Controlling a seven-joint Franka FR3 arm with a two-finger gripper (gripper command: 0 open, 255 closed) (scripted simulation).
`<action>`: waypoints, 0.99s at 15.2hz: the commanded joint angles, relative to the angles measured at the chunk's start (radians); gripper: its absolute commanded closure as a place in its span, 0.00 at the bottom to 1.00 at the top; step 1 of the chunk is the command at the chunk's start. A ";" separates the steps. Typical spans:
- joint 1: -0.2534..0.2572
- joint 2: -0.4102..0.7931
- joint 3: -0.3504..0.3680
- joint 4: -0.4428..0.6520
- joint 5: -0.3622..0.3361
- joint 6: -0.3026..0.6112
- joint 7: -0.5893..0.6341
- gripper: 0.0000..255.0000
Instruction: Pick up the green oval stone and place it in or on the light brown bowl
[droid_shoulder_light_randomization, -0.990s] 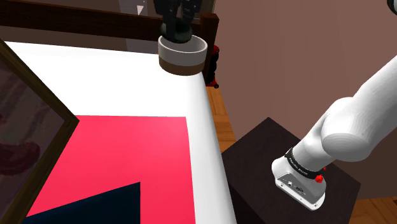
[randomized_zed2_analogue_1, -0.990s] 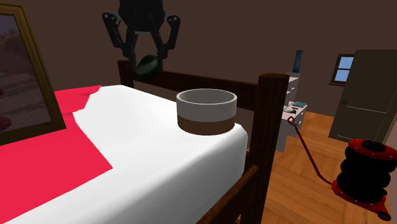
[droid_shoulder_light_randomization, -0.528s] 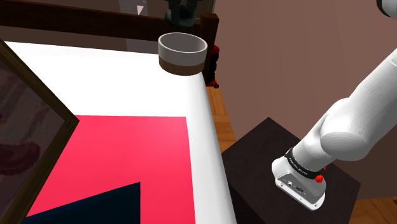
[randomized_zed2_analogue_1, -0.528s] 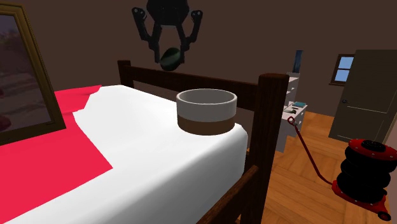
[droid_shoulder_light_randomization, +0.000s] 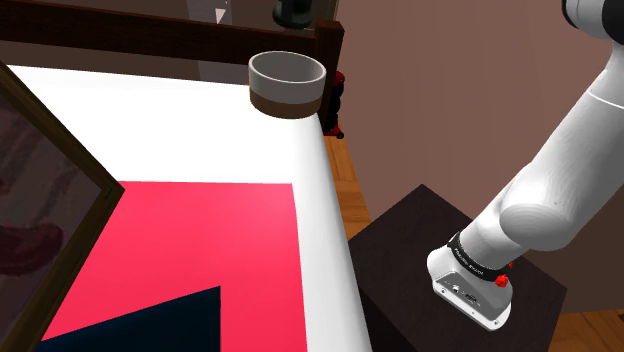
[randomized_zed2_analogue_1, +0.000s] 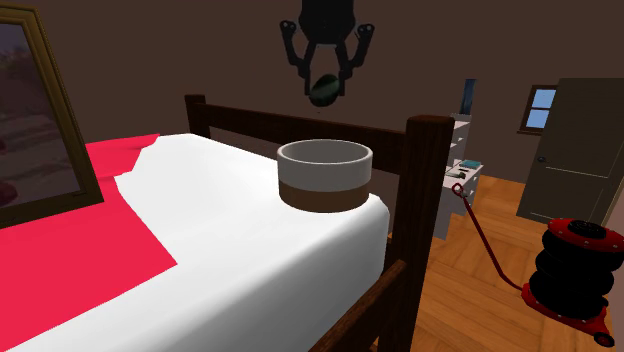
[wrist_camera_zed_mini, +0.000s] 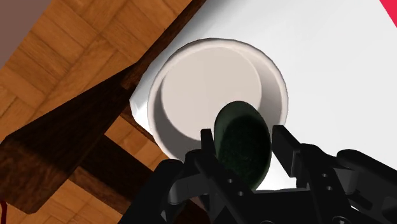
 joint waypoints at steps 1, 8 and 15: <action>-0.007 -0.008 -0.004 -0.030 0.003 0.023 -0.011 1.00; -0.018 -0.054 -0.010 -0.184 0.021 0.134 -0.025 1.00; -0.022 -0.078 -0.014 -0.291 0.030 0.218 -0.033 1.00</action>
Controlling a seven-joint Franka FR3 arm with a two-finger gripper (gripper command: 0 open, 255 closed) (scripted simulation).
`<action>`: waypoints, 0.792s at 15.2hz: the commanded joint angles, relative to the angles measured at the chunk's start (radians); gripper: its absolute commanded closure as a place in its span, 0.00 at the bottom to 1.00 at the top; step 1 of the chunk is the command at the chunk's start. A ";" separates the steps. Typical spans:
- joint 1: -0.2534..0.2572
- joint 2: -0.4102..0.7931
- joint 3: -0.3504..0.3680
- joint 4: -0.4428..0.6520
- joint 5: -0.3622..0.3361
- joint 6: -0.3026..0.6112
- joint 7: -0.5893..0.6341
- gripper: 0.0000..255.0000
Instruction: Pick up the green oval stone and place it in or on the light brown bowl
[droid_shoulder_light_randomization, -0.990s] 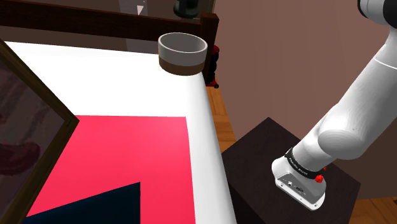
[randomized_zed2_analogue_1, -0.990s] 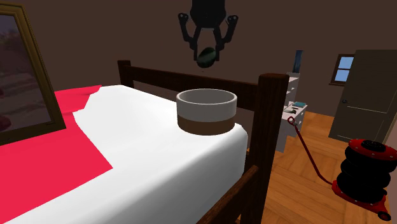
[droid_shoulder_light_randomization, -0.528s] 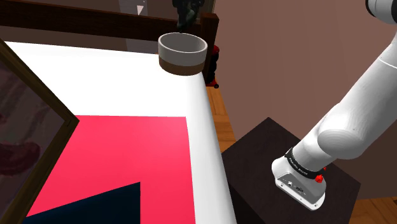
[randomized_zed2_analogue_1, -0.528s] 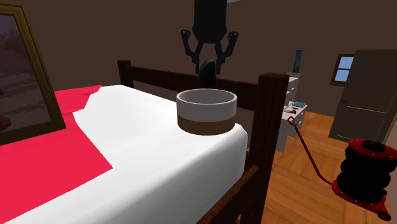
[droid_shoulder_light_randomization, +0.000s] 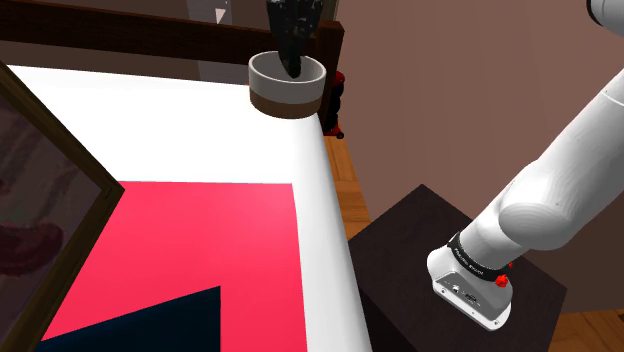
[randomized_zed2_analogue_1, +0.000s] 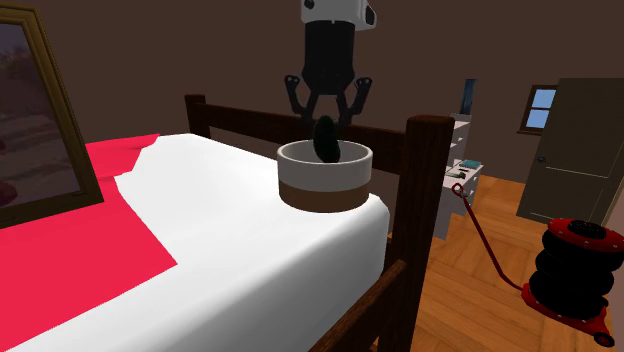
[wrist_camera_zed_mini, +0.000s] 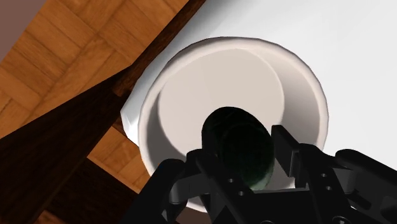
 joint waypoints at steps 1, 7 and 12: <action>-0.001 -0.002 -0.001 -0.007 0.001 0.006 -0.002 1.00; -0.001 -0.002 -0.001 -0.007 0.001 0.005 -0.002 0.00; -0.001 -0.002 -0.001 -0.007 0.001 0.006 -0.002 0.00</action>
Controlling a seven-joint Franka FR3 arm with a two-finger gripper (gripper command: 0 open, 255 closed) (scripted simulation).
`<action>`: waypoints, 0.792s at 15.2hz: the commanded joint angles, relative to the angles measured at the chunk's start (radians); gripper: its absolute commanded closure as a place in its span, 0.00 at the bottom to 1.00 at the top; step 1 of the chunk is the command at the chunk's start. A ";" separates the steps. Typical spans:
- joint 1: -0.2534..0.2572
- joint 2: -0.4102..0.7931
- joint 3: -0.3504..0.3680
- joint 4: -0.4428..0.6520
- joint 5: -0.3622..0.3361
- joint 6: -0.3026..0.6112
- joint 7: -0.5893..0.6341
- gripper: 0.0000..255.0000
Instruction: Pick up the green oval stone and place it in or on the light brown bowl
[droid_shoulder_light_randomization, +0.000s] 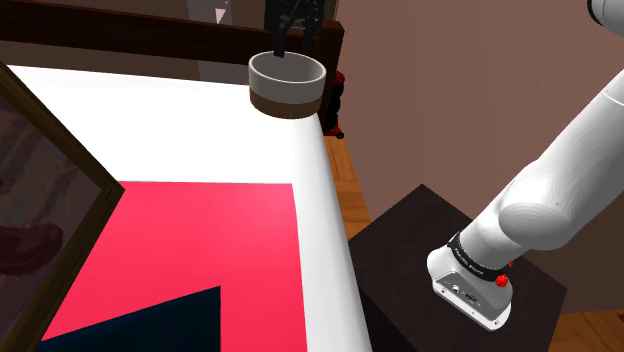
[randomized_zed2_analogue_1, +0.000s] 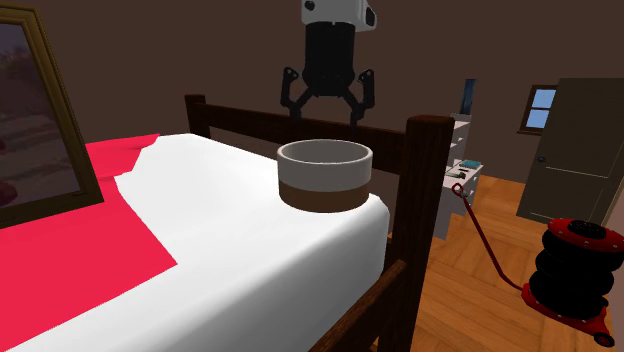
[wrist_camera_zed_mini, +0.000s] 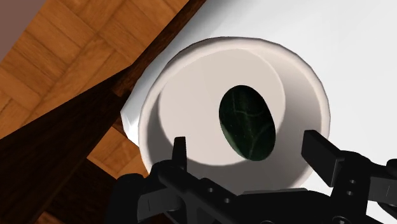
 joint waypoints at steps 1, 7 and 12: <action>0.001 0.010 0.001 0.046 -0.004 -0.036 0.003 0.00; 0.008 0.049 0.005 0.189 -0.018 -0.143 0.013 0.00; 0.008 0.049 0.005 0.189 -0.018 -0.143 0.013 0.00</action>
